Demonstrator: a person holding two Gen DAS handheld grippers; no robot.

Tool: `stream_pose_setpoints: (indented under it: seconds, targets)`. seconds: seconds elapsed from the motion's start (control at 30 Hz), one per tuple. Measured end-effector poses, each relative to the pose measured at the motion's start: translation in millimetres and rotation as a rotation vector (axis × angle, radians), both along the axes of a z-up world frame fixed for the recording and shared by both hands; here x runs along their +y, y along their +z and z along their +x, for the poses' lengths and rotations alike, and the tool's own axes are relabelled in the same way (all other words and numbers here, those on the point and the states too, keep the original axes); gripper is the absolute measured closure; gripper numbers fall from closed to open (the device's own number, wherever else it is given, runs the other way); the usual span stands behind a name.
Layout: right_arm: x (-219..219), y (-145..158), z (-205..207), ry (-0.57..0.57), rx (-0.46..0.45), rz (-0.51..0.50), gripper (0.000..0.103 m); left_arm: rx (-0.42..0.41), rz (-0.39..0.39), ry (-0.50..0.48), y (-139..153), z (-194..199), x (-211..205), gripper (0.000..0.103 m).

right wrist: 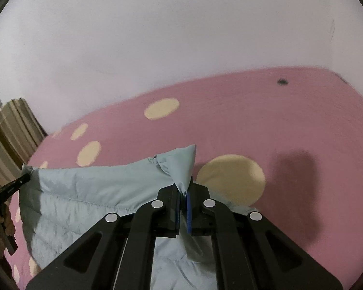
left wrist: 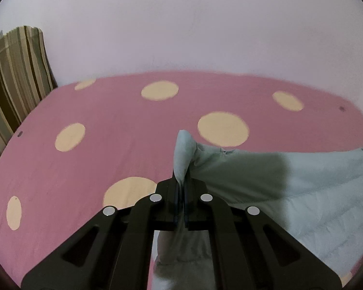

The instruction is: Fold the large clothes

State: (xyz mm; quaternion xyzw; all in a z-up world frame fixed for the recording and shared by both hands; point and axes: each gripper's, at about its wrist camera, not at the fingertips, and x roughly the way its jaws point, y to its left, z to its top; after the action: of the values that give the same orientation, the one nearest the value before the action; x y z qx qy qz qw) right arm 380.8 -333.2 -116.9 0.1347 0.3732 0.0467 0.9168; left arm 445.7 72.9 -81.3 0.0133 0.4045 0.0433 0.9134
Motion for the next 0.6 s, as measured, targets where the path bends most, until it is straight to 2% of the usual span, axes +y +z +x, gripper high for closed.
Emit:
stream_pose_setpoints:
  seconds: [0.13,0.27,0.43,0.6]
  targets:
    - [3,-35,25,-0.008,0.089,-0.030,0.100,0.079,0.045,0.022,-41,26,-4,0.100]
    - [6,-69,37,-0.015,0.156,-0.048,0.100,0.121,0.070,0.025,-73,36,-8,0.100]
    - [11,-91,40,-0.014,0.162,-0.062,0.100,0.107,0.077,0.040,-97,38,-9,0.100]
    - [13,-95,39,-0.024,0.131,-0.076,0.100,0.065,0.085,0.062,-108,37,-8,0.100]
